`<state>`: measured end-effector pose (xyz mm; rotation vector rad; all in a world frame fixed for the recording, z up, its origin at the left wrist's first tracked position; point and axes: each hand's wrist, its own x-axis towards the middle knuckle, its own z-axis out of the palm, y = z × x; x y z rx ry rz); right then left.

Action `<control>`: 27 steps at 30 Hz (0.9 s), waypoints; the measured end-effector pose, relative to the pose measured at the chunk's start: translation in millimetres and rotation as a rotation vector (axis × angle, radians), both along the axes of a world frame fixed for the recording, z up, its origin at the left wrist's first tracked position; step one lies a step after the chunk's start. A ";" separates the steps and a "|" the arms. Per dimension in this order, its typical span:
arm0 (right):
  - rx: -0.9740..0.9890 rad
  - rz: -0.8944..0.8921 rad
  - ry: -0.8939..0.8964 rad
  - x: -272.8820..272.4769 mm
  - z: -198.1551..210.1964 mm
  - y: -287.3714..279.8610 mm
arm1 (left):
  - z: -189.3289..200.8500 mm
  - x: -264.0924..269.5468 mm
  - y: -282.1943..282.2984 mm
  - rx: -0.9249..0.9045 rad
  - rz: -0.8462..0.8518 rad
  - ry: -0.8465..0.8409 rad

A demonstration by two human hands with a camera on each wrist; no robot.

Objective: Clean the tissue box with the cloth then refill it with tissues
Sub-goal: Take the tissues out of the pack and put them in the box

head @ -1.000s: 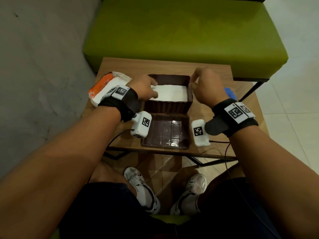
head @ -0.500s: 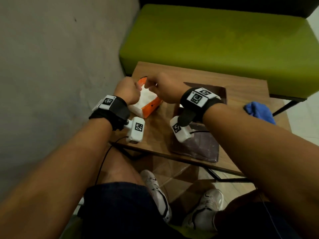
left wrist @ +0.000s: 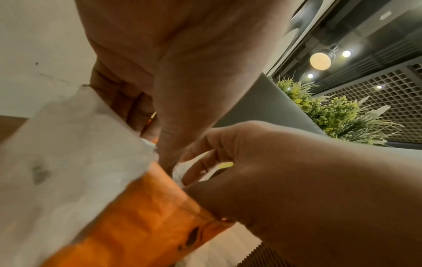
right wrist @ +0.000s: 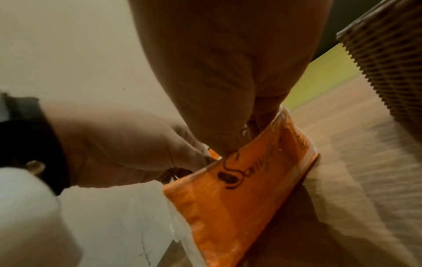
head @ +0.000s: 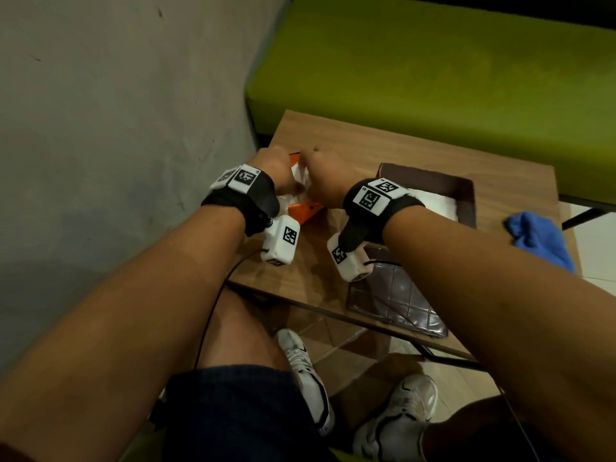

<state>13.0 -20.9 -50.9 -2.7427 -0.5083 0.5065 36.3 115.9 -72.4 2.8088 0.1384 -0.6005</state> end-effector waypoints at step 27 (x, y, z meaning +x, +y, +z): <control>0.476 -0.333 -0.085 -6.2 -4.5 -22.7 | 31.0 -17.0 8.3 -0.482 0.267 0.272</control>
